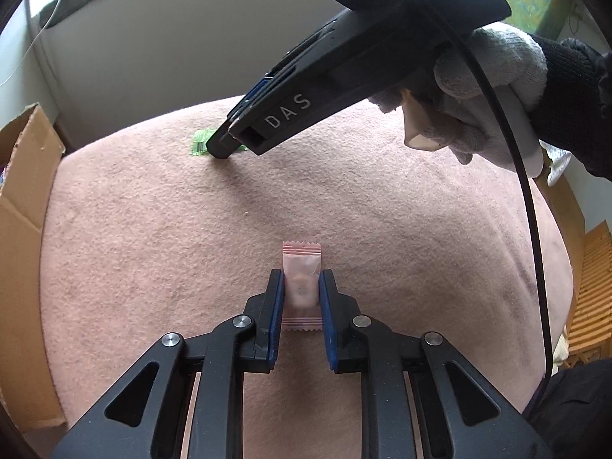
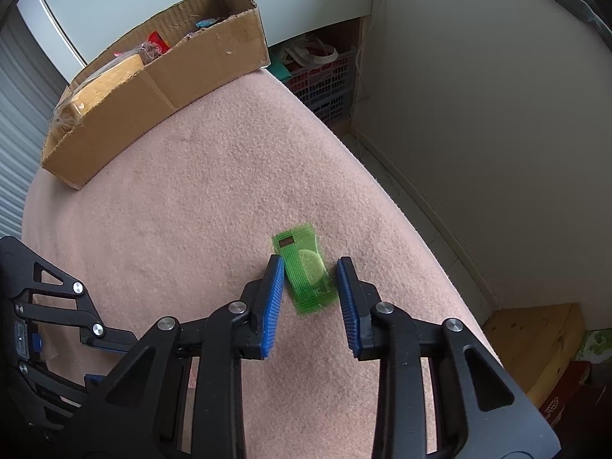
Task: Organize snacks
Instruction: 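Grasp the pink candy with the left gripper while the right grasps the light-green candy, then carry both candies into the cardboard box and open both grippers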
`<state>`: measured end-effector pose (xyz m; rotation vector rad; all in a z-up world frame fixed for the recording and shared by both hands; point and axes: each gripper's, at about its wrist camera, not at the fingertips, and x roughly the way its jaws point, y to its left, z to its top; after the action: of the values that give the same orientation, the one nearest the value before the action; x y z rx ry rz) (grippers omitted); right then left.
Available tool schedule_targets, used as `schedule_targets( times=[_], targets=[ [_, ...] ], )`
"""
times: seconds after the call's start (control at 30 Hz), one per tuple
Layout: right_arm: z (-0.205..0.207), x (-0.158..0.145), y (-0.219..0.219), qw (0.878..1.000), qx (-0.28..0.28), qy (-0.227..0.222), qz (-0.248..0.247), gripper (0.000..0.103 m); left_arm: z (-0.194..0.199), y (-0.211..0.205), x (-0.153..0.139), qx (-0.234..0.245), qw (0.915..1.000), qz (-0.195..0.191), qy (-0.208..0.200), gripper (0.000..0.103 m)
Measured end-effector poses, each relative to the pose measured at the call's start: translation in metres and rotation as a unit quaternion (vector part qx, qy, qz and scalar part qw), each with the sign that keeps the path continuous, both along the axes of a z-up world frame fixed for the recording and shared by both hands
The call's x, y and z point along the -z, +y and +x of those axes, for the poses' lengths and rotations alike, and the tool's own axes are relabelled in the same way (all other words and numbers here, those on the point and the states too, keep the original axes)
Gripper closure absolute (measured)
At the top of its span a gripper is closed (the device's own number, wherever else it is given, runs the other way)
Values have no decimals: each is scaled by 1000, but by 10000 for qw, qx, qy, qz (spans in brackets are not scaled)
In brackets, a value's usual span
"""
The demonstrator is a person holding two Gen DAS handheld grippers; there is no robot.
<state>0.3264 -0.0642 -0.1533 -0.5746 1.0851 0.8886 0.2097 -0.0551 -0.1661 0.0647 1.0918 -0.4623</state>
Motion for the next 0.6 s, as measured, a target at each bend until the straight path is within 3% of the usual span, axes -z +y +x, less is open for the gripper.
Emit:
schedule_targets(
  times=[0.07,0.37,0.6],
  targets=[
    [-1,0,-1,10000,87,-22,2,81,-2,9,-1,-140,9999,-56,23,86],
    [-15,1,-20,9976,610,193,276,82,-13,53,-5,-1107,9925,-448,264,86],
    [-31,-1,-29,9928,1038,348,481,82,-17,64,-16,-1270,9900,-577,227,86]
  ],
)
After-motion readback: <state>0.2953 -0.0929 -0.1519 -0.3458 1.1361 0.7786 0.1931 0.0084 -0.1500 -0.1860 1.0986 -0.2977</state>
